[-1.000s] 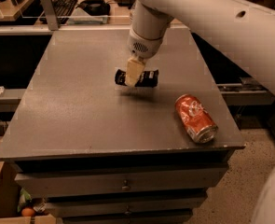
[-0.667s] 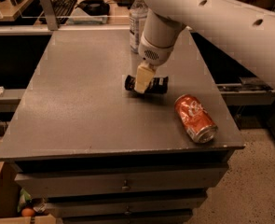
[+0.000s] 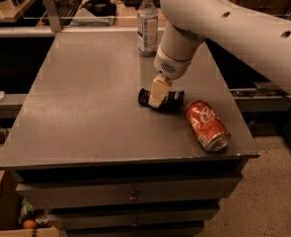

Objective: Move rxbar chocolate near coke can

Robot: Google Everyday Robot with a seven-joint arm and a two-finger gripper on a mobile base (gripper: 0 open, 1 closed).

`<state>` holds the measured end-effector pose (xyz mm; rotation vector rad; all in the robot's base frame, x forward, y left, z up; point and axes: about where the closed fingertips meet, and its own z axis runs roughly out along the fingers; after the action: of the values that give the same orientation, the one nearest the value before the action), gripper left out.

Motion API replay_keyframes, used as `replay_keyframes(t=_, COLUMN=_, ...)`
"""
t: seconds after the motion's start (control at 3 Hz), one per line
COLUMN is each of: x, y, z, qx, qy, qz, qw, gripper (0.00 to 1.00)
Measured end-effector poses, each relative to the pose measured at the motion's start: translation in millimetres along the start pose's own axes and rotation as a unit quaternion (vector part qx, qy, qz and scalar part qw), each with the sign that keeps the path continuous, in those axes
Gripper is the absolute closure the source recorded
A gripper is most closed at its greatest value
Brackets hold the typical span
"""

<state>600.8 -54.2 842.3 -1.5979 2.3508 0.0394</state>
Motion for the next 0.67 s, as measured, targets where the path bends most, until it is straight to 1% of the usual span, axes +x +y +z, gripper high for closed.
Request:
replay_keyframes(t=0.33, x=13.1, y=2.2, z=0.4, qx=-0.002, qy=0.005, qz=0.007, qw=1.0, gripper=0.38)
replay_keyframes(t=0.67, x=19.8, y=2.0, z=-0.6, qx=-0.002, qy=0.006, qz=0.011, qw=0.9999, gripper=0.15)
